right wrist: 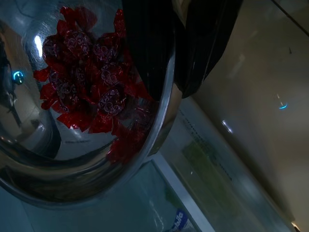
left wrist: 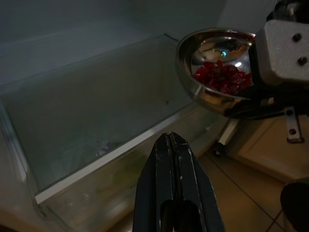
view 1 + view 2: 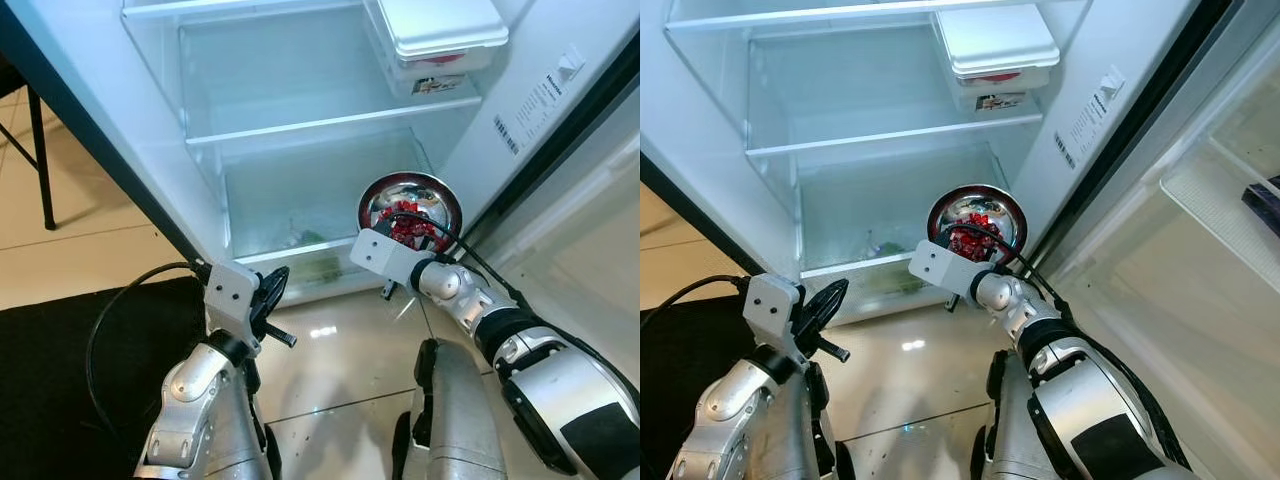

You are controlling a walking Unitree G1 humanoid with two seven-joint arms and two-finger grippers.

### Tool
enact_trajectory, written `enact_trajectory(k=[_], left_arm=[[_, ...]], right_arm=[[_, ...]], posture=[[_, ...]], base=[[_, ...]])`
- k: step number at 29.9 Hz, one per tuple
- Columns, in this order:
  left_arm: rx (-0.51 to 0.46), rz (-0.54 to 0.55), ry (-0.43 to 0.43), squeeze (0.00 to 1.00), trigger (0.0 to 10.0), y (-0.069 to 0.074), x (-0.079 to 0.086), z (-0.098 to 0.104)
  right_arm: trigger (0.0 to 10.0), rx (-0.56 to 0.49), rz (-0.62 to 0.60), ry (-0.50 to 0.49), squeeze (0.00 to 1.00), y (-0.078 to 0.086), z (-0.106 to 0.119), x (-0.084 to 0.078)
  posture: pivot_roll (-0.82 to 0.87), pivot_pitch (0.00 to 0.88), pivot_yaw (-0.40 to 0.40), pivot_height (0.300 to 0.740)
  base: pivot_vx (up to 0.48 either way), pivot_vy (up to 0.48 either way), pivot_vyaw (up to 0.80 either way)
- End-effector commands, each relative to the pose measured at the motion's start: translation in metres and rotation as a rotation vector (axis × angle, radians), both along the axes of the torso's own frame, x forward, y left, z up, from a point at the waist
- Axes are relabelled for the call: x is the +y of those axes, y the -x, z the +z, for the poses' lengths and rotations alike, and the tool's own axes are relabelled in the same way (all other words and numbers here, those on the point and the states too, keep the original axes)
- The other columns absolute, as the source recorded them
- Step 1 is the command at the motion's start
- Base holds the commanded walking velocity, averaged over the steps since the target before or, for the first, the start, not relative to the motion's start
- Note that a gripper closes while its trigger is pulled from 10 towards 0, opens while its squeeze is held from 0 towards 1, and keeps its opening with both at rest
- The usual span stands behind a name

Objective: Restocking fridge

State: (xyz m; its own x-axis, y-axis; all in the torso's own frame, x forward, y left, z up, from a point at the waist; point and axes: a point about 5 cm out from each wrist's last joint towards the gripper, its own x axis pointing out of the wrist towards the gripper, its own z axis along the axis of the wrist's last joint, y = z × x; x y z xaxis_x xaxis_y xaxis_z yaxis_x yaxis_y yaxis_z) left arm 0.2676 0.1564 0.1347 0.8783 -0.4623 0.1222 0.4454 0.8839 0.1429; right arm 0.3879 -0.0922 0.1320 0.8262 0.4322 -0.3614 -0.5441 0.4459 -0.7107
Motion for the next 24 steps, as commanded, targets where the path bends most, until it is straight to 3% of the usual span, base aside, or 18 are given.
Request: enact_trajectory(k=[1, 24], left_arm=[[0.019, -0.01, 0.018, 0.0, 10.0, 0.004, -0.005, -0.001], [-0.017, -0.022, 0.008, 0.0, 10.0, 0.003, -0.009, 0.021]], right_arm=[[10.0, -0.01, -0.007, 0.017, 0.0, -0.001, 0.001, -0.001], [10.0, -0.072, 0.025, 0.005, 0.0, -0.007, 0.022, 0.015]], posture=[[0.18, 0.47, -0.077, 0.395], [0.2, 0.489, -0.081, 0.395]], base=[[0.0, 0.0, 0.0], [0.0, 0.0, 0.0]])
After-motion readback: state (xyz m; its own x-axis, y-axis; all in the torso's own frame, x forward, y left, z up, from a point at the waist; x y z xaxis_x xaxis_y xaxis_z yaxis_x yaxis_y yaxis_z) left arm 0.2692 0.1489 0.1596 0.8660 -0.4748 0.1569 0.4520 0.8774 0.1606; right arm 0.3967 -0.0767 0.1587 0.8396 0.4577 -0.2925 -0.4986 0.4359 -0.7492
